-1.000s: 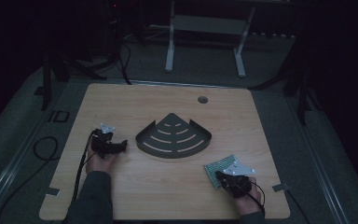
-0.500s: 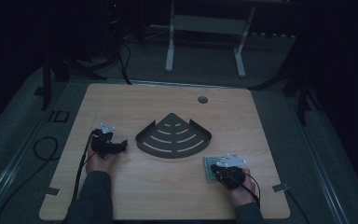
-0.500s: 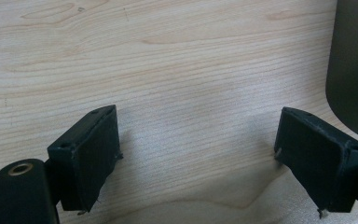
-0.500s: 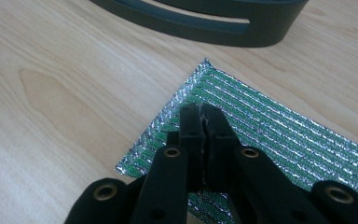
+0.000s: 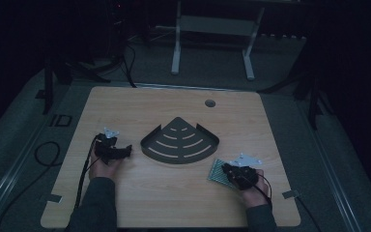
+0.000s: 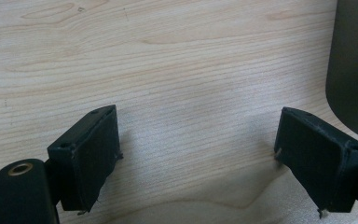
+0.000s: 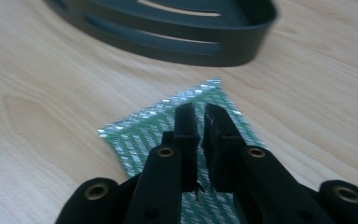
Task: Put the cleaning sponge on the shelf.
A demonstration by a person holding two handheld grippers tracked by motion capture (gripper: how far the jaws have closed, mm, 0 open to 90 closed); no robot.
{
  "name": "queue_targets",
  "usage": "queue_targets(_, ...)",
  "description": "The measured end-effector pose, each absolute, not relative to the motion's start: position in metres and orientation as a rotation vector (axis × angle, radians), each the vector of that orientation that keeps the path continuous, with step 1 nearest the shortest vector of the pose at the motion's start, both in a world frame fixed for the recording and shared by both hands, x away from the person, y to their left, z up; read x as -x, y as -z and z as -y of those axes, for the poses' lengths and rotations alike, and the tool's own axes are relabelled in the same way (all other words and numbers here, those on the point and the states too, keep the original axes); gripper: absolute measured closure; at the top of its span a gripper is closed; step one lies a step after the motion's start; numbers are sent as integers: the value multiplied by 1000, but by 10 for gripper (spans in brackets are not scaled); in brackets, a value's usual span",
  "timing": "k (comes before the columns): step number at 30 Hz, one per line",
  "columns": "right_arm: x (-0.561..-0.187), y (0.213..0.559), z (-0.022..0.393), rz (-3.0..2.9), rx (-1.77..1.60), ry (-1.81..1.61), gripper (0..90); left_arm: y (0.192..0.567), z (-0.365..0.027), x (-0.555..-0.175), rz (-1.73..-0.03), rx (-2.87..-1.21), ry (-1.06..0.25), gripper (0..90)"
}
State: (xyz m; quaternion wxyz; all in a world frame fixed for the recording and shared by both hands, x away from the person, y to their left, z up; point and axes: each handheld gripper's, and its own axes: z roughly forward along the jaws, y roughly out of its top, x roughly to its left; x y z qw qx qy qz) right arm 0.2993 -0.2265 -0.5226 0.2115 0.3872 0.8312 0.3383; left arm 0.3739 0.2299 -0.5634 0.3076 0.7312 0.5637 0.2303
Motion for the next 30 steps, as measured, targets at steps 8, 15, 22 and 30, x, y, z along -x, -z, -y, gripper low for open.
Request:
queue_targets(8,-312,508,260,-2296,-1082,-894,742,563,-230,-374,-1492,-1935,-609,143)
queue_targets(15,-326,503,267,-2371,-986,-862,681,563,-230,-374,-1492,-1934,-609,143)
queue_targets(22,-342,507,263,-2414,-952,-826,755,563,-230,-374,-1492,-1934,-609,143)
queue_targets(30,-351,519,265,-2463,-965,-762,844,563,-230,-374,-1493,-1934,-609,143)
